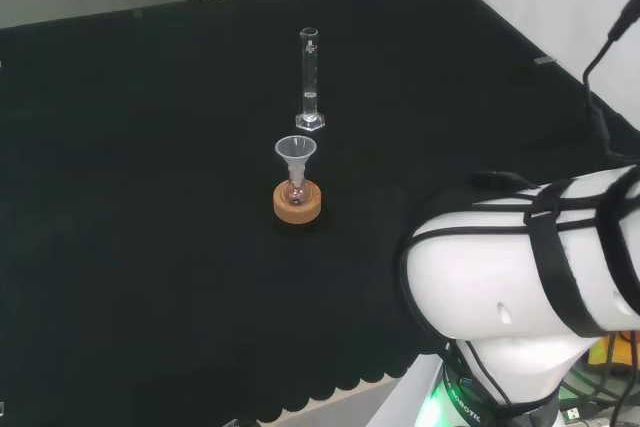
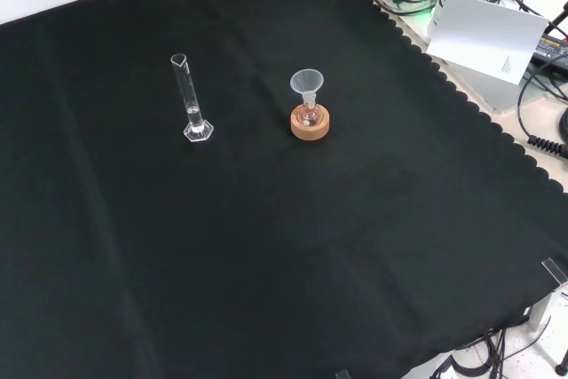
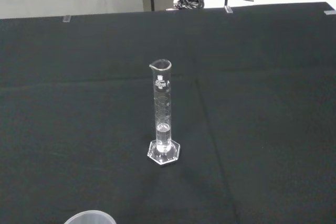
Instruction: Pick up the graduated cylinder.
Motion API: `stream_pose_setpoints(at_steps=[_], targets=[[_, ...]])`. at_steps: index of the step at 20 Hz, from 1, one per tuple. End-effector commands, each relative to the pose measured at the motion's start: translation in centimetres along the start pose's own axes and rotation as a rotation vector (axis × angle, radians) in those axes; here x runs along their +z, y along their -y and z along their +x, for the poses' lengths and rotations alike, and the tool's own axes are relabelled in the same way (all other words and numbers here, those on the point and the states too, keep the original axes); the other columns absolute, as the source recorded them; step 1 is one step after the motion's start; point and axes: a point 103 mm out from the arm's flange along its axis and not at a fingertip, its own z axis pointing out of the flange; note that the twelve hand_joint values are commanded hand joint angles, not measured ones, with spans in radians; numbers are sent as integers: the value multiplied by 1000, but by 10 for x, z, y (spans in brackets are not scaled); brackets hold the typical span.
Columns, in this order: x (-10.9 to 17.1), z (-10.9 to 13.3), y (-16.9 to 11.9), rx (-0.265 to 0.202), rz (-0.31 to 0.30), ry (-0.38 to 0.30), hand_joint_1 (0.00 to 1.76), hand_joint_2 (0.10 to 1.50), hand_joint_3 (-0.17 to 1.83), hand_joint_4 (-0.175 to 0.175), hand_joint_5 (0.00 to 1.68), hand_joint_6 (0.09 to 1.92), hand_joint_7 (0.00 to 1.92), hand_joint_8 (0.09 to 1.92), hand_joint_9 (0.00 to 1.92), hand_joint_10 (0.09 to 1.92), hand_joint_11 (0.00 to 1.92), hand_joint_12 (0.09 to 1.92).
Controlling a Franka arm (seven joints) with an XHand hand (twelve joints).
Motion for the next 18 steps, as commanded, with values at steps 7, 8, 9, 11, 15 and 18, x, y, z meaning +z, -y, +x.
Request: stream_pose_setpoints(at_steps=[7,8,9,11,15,18], targets=[[81,-39,-120,57,-13,-55,283,1277,-22,-37,148,87,11,560,208,653,29,1410],[87,-41,-128,50,-11,-68,300,1268,-26,-39,151,87,20,572,210,675,33,1411],[93,-42,-136,44,-7,-80,316,1259,-31,-40,153,87,27,582,213,688,36,1412],[106,-43,-152,29,8,-101,338,1246,-39,-43,159,87,39,597,219,703,41,1413],[134,-46,-175,-5,30,-150,368,1223,-52,-46,166,87,36,610,222,713,45,1413],[154,-47,-187,-35,40,-179,386,1201,-64,-47,166,87,21,612,221,717,46,1412]])
